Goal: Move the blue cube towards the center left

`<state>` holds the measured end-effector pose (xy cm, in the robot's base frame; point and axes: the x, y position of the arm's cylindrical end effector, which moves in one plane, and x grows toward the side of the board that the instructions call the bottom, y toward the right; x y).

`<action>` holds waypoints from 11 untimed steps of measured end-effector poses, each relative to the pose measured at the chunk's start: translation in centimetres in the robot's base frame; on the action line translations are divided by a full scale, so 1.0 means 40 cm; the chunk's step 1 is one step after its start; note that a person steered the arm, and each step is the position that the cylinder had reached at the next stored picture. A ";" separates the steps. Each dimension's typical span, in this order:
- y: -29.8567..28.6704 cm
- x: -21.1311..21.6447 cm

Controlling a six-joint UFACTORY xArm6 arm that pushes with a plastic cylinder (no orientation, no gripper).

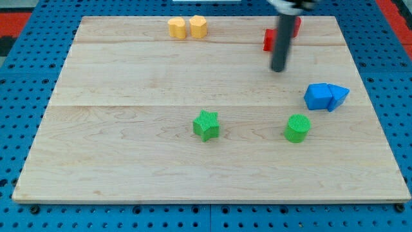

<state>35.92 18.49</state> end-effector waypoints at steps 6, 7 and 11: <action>0.006 0.161; -0.019 0.156; -0.530 0.087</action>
